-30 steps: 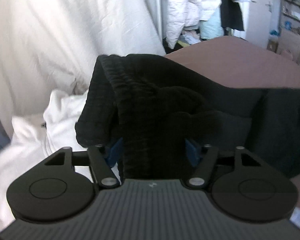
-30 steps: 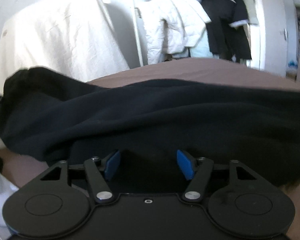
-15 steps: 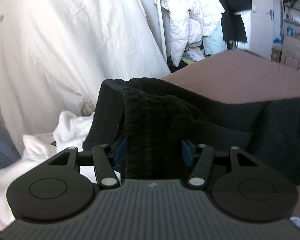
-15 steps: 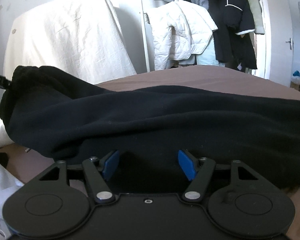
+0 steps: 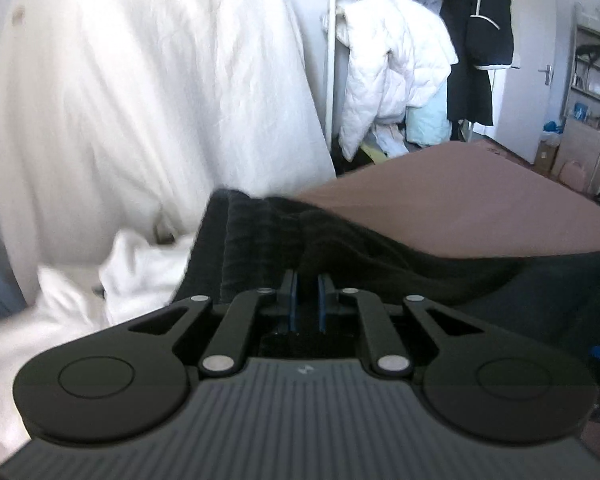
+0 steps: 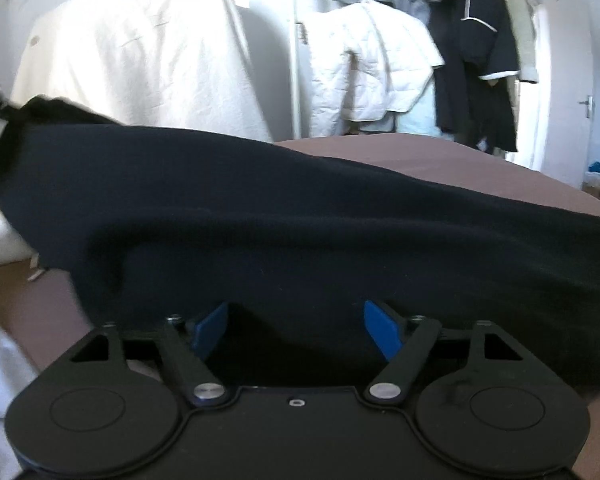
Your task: Fold clothes
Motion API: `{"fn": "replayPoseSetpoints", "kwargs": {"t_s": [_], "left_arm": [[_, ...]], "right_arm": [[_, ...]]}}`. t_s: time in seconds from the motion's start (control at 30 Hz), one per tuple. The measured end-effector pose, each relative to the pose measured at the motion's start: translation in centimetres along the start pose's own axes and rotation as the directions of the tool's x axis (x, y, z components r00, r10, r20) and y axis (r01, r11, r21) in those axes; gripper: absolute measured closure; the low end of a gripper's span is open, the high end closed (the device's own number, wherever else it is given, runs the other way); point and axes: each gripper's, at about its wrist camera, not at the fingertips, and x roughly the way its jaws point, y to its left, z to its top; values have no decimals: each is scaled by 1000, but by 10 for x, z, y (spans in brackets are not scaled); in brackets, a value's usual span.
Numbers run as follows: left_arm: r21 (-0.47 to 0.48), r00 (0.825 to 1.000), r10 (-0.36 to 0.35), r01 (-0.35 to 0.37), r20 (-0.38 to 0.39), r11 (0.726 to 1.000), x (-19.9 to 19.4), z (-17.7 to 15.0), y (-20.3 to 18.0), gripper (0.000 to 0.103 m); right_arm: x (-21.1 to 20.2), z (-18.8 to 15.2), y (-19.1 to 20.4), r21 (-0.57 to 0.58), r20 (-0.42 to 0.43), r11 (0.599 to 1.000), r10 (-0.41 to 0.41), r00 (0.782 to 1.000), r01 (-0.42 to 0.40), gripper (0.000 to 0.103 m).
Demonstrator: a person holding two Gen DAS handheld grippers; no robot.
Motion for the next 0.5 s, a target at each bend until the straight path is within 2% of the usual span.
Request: {"fn": "replayPoseSetpoints", "kwargs": {"t_s": [0.07, 0.13, 0.33, 0.37, 0.4, 0.43, 0.47, 0.5], "left_arm": [[19, 1000, 18, -18, 5, 1000, 3, 4, -2, 93], [63, 998, 56, -57, 23, 996, 6, 11, -9, 92], [182, 982, 160, -176, 95, 967, 12, 37, -32, 95], [175, 976, 171, -193, 135, 966, 7, 53, -36, 103], [166, 958, 214, -247, 193, 955, 3, 70, -40, 103], [169, 912, 304, -357, 277, 918, 1, 86, -45, 103], [163, 873, 359, -428, 330, 889, 0, 101, -47, 103], [153, 870, 367, -433, 330, 888, 4, 112, -43, 103]], "right_arm": [[3, 0, -4, 5, -3, 1000, -4, 1000, 4, 17], [5, 1, -12, 73, -6, 997, 11, 1000, -10, 17], [0, -1, -12, 70, -12, 997, 22, 1000, -21, 16], [-1, -1, -14, 81, -12, 996, 28, 1000, -27, 16], [-3, -1, -15, 93, -12, 995, 35, 999, -33, 16], [-3, -2, -15, 96, -15, 995, 34, 999, -33, 16], [-3, -2, -15, 99, -17, 995, 33, 999, -31, 16], [-3, -3, -16, 102, -20, 994, 32, 999, -30, 16]]}}
